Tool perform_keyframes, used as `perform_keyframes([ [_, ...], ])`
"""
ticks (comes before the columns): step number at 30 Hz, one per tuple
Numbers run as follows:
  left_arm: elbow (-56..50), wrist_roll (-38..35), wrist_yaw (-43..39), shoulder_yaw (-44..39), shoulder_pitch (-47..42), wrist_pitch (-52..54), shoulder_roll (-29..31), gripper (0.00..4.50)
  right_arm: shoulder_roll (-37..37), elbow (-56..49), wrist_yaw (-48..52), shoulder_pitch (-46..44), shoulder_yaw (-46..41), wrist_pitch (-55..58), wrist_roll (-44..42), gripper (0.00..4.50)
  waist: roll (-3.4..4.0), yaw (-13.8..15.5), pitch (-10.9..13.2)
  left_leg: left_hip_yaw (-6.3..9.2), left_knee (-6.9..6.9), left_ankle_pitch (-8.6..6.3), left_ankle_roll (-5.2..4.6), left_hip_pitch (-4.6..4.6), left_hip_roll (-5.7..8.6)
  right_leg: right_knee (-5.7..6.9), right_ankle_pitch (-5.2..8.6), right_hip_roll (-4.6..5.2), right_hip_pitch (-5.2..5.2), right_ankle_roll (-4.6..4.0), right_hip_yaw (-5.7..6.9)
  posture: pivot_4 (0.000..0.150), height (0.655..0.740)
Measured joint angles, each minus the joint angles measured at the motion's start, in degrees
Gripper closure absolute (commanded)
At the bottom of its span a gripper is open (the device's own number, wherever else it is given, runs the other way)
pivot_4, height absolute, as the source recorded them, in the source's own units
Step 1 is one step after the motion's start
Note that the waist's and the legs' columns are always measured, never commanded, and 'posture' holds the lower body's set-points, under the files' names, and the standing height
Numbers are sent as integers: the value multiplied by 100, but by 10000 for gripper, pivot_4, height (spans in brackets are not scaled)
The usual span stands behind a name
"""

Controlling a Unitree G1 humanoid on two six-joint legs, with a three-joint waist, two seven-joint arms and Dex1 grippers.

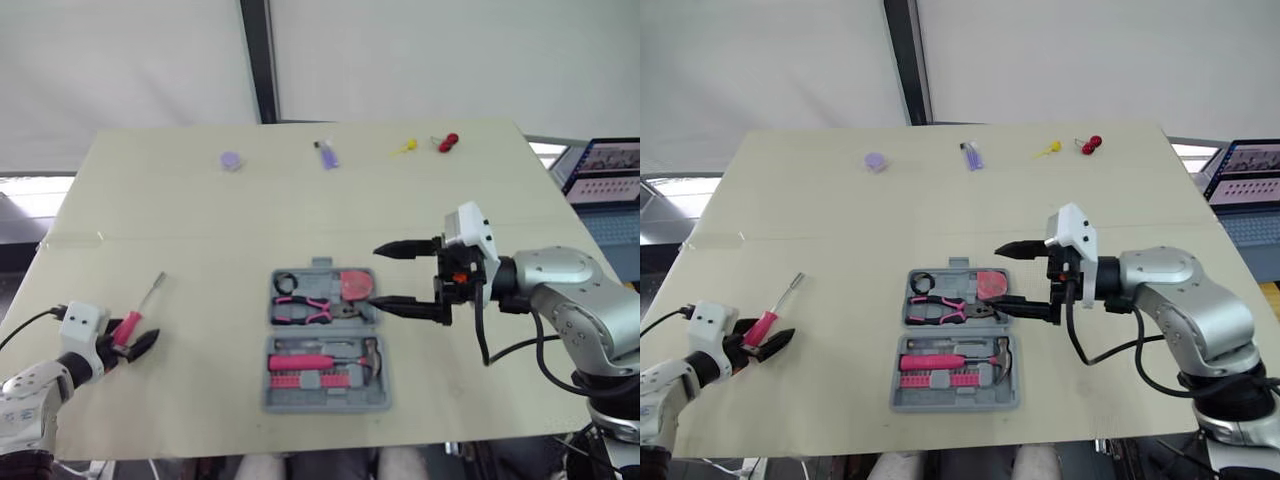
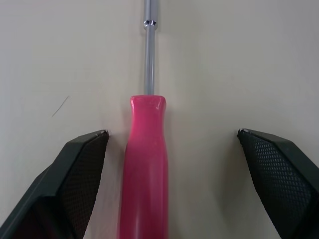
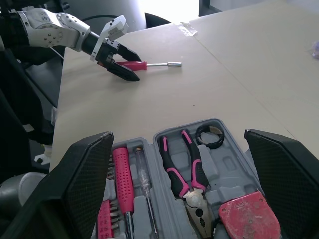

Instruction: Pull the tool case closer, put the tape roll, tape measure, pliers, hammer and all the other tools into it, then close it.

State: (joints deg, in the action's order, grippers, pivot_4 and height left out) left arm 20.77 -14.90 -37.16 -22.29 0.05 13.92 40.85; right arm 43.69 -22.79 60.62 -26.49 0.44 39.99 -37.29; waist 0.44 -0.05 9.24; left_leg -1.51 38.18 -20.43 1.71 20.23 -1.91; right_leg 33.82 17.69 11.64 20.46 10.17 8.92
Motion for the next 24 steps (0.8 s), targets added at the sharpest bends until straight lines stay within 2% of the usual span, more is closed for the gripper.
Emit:
perform_keyframes([
  [4,42,22,-71,64,-65,91,89,422,7,1,1,0,65,7,2,0,1,-2,0,0,0,0,0,-1,0,1,0,0,0,0,0,1500,7400],
  [5,45,25,-97,80,-80,116,104,4245,8,1,1,-2,71,7,3,0,1,0,0,-1,0,0,0,-1,0,1,0,0,0,0,0,1500,7400],
  [6,49,35,-100,87,-90,121,107,5496,9,1,1,-2,72,7,3,0,1,1,0,-1,0,0,0,-1,0,1,0,0,0,0,-1,1500,7400],
  [8,103,77,-92,96,-156,118,107,12572,9,1,0,-2,72,7,3,0,1,3,0,-1,0,0,0,-1,0,2,0,0,0,0,0,1500,7400],
  [13,282,181,-62,153,-376,73,107,38005,8,1,-2,-10,76,11,2,0,1,6,0,-1,0,0,0,-1,0,2,0,1,0,0,0,1500,7400],
  [24,283,286,-202,336,-447,-39,238,38758,1,1,-5,-28,108,33,-57,0,2,20,1,-1,1,1,1,0,0,2,0,1,0,0,0,1500,7400],
])
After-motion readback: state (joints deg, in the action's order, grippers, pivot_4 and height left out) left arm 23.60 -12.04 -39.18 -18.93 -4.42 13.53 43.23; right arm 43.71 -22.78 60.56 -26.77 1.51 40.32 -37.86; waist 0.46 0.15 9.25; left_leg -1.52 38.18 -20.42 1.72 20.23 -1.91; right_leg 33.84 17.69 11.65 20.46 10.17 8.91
